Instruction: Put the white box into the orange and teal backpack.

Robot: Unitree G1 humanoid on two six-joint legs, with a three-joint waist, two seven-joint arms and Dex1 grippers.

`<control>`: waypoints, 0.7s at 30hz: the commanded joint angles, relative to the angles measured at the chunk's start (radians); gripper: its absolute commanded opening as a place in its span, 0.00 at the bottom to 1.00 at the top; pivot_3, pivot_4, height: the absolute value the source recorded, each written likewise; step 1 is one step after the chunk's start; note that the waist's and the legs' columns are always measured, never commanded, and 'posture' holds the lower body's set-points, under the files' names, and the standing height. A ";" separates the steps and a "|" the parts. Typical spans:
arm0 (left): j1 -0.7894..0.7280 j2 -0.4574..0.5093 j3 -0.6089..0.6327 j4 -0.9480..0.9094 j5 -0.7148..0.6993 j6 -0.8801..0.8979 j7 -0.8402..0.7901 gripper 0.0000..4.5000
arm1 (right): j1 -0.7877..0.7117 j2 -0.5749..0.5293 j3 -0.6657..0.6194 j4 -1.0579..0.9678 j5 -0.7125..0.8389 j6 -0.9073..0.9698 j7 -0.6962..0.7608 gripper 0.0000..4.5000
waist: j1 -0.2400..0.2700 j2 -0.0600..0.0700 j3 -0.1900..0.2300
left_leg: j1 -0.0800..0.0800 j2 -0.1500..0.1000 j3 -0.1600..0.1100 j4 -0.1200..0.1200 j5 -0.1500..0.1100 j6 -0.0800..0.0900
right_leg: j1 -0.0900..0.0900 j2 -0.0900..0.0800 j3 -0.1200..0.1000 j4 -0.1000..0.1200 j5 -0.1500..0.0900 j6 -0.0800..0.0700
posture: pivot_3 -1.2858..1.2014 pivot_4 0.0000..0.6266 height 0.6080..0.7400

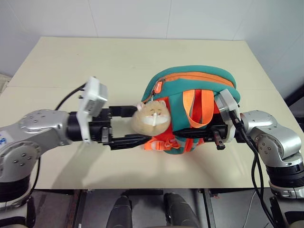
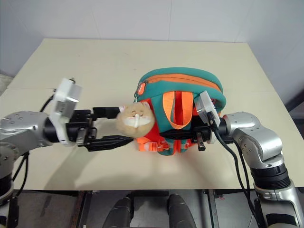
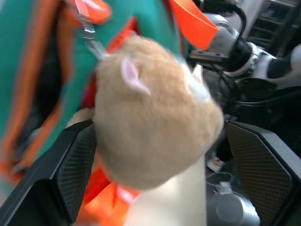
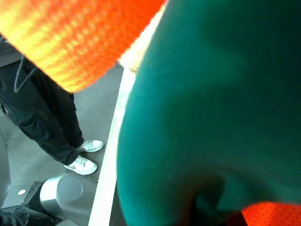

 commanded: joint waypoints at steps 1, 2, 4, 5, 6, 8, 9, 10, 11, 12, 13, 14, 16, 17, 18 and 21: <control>-0.057 -0.020 -0.021 -0.006 0.011 -0.016 0.007 1.00 | 0.003 0.002 -0.006 -0.018 -0.002 -0.010 -0.006 0.00 | 0.000 0.000 0.000 | 0.000 0.000 0.000 0.000 0.000 0.000 | 0.000 0.000 0.000 0.000 0.001 0.003 | 0.52 0.24 1.00; -0.066 -0.022 -0.019 -0.004 0.009 -0.016 0.008 0.96 | 0.005 0.001 -0.007 -0.020 -0.001 -0.010 -0.008 0.00 | 0.000 0.000 0.000 | 0.000 0.000 0.000 -0.001 0.000 0.000 | 0.000 0.000 0.000 0.000 0.002 0.004 | 0.52 0.24 1.00; -0.071 -0.017 -0.011 -0.003 0.003 -0.011 0.006 0.87 | 0.006 0.001 -0.007 -0.021 0.000 -0.011 -0.010 0.00 | -0.001 0.000 0.000 | 0.000 0.000 0.000 -0.001 0.000 0.000 | 0.000 0.000 0.000 0.000 0.002 0.004 | 0.52 0.24 1.00; -0.072 -0.005 0.002 -0.002 -0.006 -0.003 0.005 0.80 | 0.007 0.001 -0.008 -0.021 -0.001 -0.012 -0.010 0.00 | 0.000 0.000 0.000 | 0.000 0.000 0.000 -0.001 0.000 0.000 | 0.000 0.000 0.000 0.000 0.002 0.004 | 0.52 0.24 1.00; -0.071 0.004 0.010 -0.001 -0.013 0.002 0.004 0.73 | 0.008 0.000 -0.008 -0.022 -0.001 -0.013 -0.011 0.00 | 0.000 0.000 0.000 | 0.000 0.000 0.000 -0.001 0.000 0.000 | 0.000 0.000 0.000 0.000 0.002 0.004 | 0.52 0.24 1.00; -0.069 0.027 0.028 -0.001 -0.027 0.016 0.001 0.60 | 0.009 0.001 -0.008 -0.020 -0.001 -0.013 -0.011 0.00 | 0.000 0.000 0.000 | 0.000 0.000 0.000 -0.001 0.000 0.000 | 0.000 0.000 0.000 0.000 0.002 0.004 | 0.52 0.24 1.00; -0.067 0.037 0.034 -0.002 -0.028 0.020 -0.001 0.52 | 0.008 0.001 -0.007 -0.020 -0.001 -0.014 -0.012 0.00 | -0.001 0.000 0.000 | 0.000 0.000 0.000 -0.001 0.000 0.000 | 0.000 0.000 0.000 0.000 0.002 0.004 | 0.52 0.24 1.00; -0.064 0.046 0.040 -0.002 -0.031 0.023 -0.002 0.46 | 0.008 0.002 -0.007 -0.020 0.000 -0.014 -0.012 0.00 | -0.001 0.000 0.000 | 0.000 0.000 0.000 -0.001 0.000 0.000 | 0.000 0.000 0.000 0.000 0.002 0.004 | 0.52 0.24 1.00; -0.062 0.055 0.045 -0.001 -0.036 0.029 -0.001 0.39 | 0.008 0.002 -0.008 -0.020 0.001 -0.014 -0.012 0.00 | 0.000 0.000 0.000 | 0.000 0.000 0.000 -0.001 0.000 0.000 | 0.000 0.000 0.000 0.000 0.002 0.004 | 0.52 0.24 1.00; -0.060 0.062 0.050 -0.001 -0.039 0.030 -0.003 0.34 | 0.008 0.002 -0.007 -0.020 0.001 -0.014 -0.011 0.00 | 0.000 0.000 0.000 | 0.000 0.000 0.000 -0.001 0.000 0.000 | 0.000 0.000 0.000 0.000 0.002 0.004 | 0.52 0.24 1.00; -0.060 0.071 0.057 0.001 -0.043 0.033 -0.004 0.28 | 0.008 0.002 -0.007 -0.019 0.002 -0.014 -0.011 0.00 | 0.000 0.000 0.000 | 0.000 0.000 0.000 -0.001 0.000 0.000 | 0.000 0.000 0.000 0.000 0.002 0.003 | 0.52 0.24 1.00; -0.060 0.077 0.062 0.002 -0.045 0.034 -0.005 0.23 | 0.008 0.002 -0.007 -0.019 0.002 -0.014 -0.010 0.00 | 0.000 0.000 0.000 | 0.000 0.000 0.000 -0.001 0.000 0.000 | 0.000 0.000 0.000 0.000 0.001 0.003 | 0.52 0.24 1.00; -0.062 0.091 0.078 0.009 -0.055 0.035 -0.010 0.16 | 0.011 0.002 -0.006 -0.019 0.002 -0.016 -0.009 0.00 | -0.001 0.000 0.000 | 0.000 0.000 0.000 -0.001 0.000 0.000 | 0.000 0.000 0.000 0.000 0.001 0.002 | 0.52 0.24 1.00; -0.065 0.103 0.088 0.015 -0.058 0.037 -0.018 0.14 | 0.013 0.002 -0.006 -0.020 0.003 -0.017 -0.008 0.00 | -0.001 0.000 0.000 | 0.000 0.000 0.000 -0.001 0.000 0.000 | 0.000 0.000 0.000 0.000 0.001 0.002 | 0.52 0.24 1.00; -0.070 0.124 0.102 0.025 -0.056 0.038 -0.034 0.12 | 0.016 0.001 -0.007 -0.020 0.003 -0.018 -0.007 0.00 | -0.001 0.000 0.000 | 0.000 0.000 0.000 -0.001 0.000 0.000 | 0.000 0.000 0.000 0.000 0.001 0.002 | 0.52 0.24 1.00; -0.083 0.186 0.133 0.067 -0.044 0.034 -0.078 0.10 | 0.027 -0.001 -0.011 -0.023 0.006 -0.021 -0.004 0.00 | -0.002 0.000 0.000 | 0.000 0.000 0.000 -0.001 0.000 0.000 | -0.001 0.000 0.000 0.000 0.001 0.001 | 0.52 0.24 1.00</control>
